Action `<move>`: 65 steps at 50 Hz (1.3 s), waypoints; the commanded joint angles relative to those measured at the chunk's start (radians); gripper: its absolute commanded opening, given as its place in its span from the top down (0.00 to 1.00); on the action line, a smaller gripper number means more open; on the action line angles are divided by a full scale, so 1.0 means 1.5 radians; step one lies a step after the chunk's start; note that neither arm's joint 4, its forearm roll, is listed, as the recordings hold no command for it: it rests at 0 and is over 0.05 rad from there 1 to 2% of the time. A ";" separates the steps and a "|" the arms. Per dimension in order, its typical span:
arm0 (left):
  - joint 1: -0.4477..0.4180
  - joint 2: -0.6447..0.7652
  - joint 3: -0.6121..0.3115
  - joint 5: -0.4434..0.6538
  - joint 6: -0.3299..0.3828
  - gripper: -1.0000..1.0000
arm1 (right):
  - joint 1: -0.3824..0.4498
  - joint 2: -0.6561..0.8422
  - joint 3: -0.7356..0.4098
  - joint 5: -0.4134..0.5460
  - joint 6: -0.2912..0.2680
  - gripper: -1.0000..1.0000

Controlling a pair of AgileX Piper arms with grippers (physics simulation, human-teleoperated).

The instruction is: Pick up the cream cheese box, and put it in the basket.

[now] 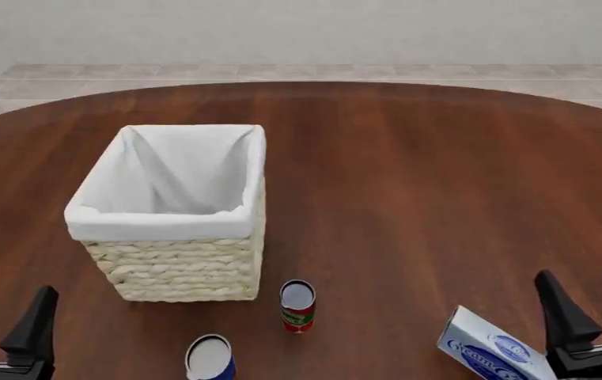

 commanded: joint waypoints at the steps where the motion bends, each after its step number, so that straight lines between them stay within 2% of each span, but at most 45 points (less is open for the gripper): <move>1: -0.002 0.002 0.001 0.000 -0.001 0.00 | 0.026 0.041 -0.035 0.023 -0.038 0.00; 16: -0.004 0.003 0.001 0.000 -0.001 0.00 | 0.052 0.074 -0.081 0.069 -0.079 0.00; 18: -0.005 0.004 0.001 0.000 -0.001 0.00 | 0.058 0.077 -0.087 0.079 -0.093 0.00; 27: -0.007 0.003 0.001 0.000 -0.001 0.00 | 0.059 0.101 -0.114 0.110 -0.103 0.00; 32: -0.008 0.001 0.001 0.001 -0.002 0.00 | 0.067 0.113 -0.127 0.136 -0.122 0.00; 35: -0.007 0.001 0.001 0.001 -0.001 0.00 | 0.061 0.124 -0.124 0.141 -0.153 0.00; 37: -0.007 0.001 0.001 0.002 -0.003 0.00 | 0.060 0.139 -0.127 0.145 -0.149 0.00; 39: -0.007 0.000 0.001 0.002 -0.002 0.00 | 0.063 0.142 -0.129 0.153 -0.162 0.00; 65: -0.012 -0.001 0.000 0.002 -0.005 0.00 | 0.066 0.210 -0.148 0.190 -0.153 0.00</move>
